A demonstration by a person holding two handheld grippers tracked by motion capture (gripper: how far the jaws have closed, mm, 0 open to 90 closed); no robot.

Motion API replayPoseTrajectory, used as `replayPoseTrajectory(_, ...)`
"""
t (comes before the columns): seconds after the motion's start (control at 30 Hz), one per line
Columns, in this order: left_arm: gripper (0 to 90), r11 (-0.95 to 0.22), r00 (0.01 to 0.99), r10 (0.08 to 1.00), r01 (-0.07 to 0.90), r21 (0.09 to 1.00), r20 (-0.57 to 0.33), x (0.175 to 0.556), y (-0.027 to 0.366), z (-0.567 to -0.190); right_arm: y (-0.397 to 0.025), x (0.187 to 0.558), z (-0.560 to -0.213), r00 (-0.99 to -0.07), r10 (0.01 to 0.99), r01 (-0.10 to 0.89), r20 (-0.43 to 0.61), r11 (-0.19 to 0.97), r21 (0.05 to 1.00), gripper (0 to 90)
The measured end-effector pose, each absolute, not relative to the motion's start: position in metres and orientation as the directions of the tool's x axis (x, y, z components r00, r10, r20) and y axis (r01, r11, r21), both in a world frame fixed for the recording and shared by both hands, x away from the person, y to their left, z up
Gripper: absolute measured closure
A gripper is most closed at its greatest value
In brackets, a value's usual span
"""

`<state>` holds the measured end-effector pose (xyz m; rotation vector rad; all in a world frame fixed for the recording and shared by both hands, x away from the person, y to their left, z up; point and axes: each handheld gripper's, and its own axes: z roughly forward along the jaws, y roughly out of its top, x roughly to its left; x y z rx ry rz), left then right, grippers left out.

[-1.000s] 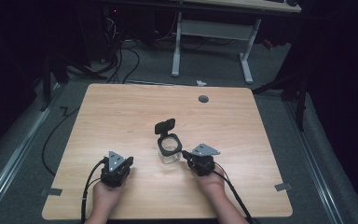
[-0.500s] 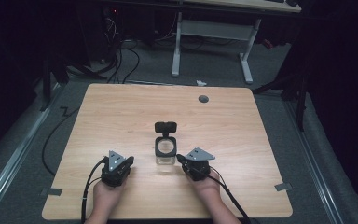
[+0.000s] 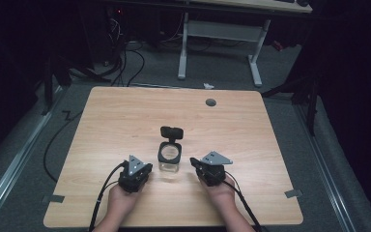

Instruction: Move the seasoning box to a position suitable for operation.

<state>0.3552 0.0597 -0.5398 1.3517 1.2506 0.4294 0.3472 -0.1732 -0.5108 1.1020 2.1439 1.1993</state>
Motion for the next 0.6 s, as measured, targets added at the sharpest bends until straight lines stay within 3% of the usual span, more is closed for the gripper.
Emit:
replayPoseTrajectory(0.27,90.0,0.258,0.374,0.830,0.400,0.879,-0.414,0.365,0.047,-0.533,-0.173,0.345,-0.513,-0.584,0.812,0.427,0.001,0.306,0.851,90.0)
replayPoseTrajectory(0.6,90.0,0.296,0.368,0.821,0.379,0.877,-0.437,0.349,0.044,-0.524,-0.183,0.350,-0.508,-0.564,0.826,0.431,0.017,0.276,0.859,90.0)
